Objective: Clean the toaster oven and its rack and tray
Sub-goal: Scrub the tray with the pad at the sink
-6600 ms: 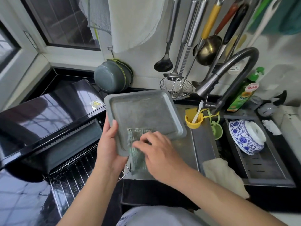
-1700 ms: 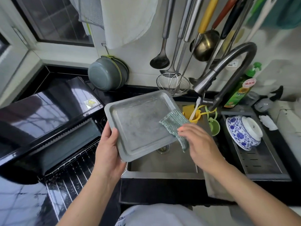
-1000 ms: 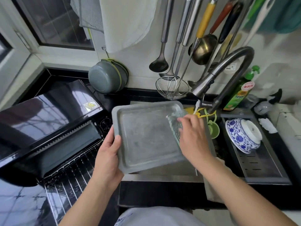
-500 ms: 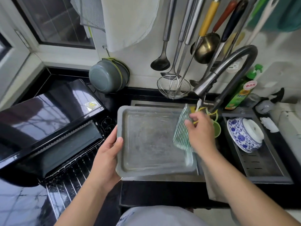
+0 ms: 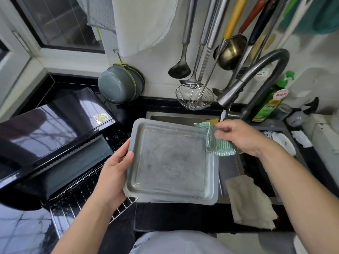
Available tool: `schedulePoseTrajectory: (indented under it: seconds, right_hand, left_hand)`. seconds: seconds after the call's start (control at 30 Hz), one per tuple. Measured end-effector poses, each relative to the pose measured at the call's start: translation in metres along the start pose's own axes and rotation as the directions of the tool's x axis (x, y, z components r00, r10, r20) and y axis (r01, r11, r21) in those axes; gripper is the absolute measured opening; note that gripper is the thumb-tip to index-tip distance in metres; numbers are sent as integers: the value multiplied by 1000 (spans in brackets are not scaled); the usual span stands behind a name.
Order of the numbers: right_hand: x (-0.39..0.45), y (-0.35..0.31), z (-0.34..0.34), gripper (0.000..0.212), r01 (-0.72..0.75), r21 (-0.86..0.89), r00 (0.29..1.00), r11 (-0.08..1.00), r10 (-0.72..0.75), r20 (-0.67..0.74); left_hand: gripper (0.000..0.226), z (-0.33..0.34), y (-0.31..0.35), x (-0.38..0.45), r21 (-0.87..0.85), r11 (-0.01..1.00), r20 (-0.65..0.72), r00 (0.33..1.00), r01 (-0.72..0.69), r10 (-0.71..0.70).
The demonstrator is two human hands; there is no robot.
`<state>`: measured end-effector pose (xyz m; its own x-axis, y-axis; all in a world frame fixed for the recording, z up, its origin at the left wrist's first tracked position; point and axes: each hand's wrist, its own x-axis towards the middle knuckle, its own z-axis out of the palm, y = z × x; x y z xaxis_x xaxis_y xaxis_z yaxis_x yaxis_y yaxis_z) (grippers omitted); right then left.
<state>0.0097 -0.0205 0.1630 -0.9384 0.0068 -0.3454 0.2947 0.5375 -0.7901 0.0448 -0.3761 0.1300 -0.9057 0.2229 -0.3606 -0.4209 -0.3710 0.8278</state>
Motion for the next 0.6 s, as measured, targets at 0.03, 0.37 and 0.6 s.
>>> schedulePoseTrajectory:
  seconds: [0.03, 0.37, 0.6]
  right_hand:
    - [1, -3, 2, 28, 3, -46, 1000, 999, -4, -22]
    - [6, -29, 31, 9, 130, -374, 989, 918, -95, 112]
    - [30, -61, 65, 50, 216, -471, 966, 855, -257, -24]
  left_hand:
    - [41, 1, 0, 0, 3, 1000, 9, 1000, -2, 2]
    - [42, 8, -4, 4, 148, 989, 70, 997, 3, -14]
    - [41, 26, 1, 6, 187, 982, 76, 997, -25, 11]
